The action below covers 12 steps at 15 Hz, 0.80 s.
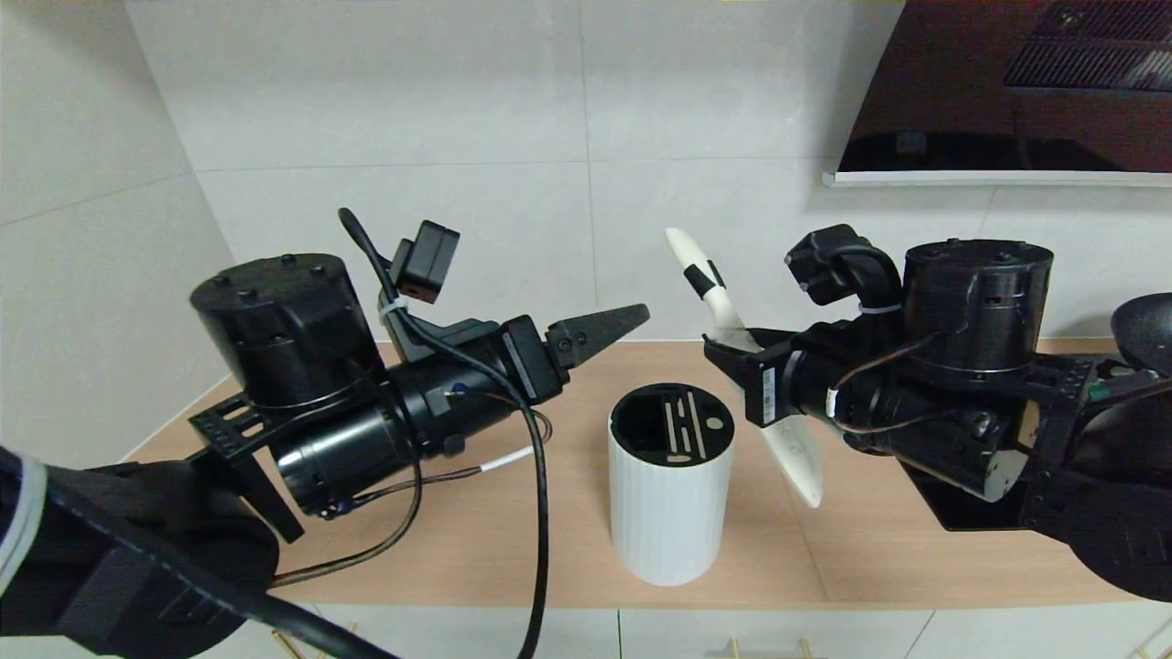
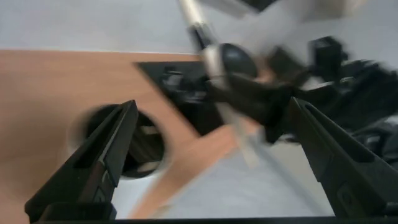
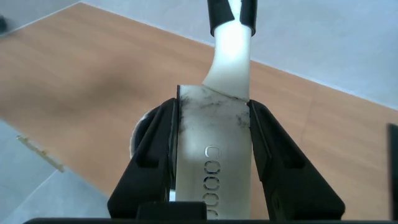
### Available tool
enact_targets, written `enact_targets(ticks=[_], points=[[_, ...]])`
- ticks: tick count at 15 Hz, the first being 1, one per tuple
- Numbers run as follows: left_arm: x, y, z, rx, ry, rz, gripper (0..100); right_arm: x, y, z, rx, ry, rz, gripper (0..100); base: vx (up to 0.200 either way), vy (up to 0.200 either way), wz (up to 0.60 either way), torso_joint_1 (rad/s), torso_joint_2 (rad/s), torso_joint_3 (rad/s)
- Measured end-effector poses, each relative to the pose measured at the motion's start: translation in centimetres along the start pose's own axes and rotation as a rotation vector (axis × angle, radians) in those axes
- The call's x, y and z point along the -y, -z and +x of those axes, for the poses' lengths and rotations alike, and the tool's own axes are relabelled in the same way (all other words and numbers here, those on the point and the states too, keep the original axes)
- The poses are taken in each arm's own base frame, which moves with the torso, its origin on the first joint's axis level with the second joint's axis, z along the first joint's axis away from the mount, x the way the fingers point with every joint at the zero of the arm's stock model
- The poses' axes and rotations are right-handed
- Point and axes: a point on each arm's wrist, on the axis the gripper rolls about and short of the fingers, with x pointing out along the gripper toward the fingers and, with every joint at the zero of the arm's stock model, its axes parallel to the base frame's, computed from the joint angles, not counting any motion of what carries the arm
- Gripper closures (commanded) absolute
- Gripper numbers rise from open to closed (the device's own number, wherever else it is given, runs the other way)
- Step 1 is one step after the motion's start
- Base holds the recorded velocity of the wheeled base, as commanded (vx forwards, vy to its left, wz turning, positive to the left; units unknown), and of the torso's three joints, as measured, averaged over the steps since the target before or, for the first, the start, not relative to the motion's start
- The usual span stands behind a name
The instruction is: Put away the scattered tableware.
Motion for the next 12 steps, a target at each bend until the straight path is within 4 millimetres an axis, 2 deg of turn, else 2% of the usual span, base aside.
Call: enact_targets(ticks=[3, 7, 12], points=[[-0.3, 0.9, 1.1, -0.018, 0.001, -0.036, 0, -1.4, 0.4, -0.4, -0.011, -0.043, 0.000, 100, 0.000, 0.000, 0.00, 0.000, 0.00, 0.000], [-0.4, 1.2, 2.1, 0.082, 0.027, -0.010, 0, -3.5, 1.0, -1.1, -0.033, -0.112, -0.001, 100, 0.000, 0.000, 0.00, 0.000, 0.00, 0.000], [-0.8, 2.2, 2.8, 0.061, 0.025, -0.016, 0, -5.0, 1.1, -1.6, -0.015, -0.150, 0.020, 100, 0.000, 0.000, 0.00, 0.000, 0.00, 0.000]])
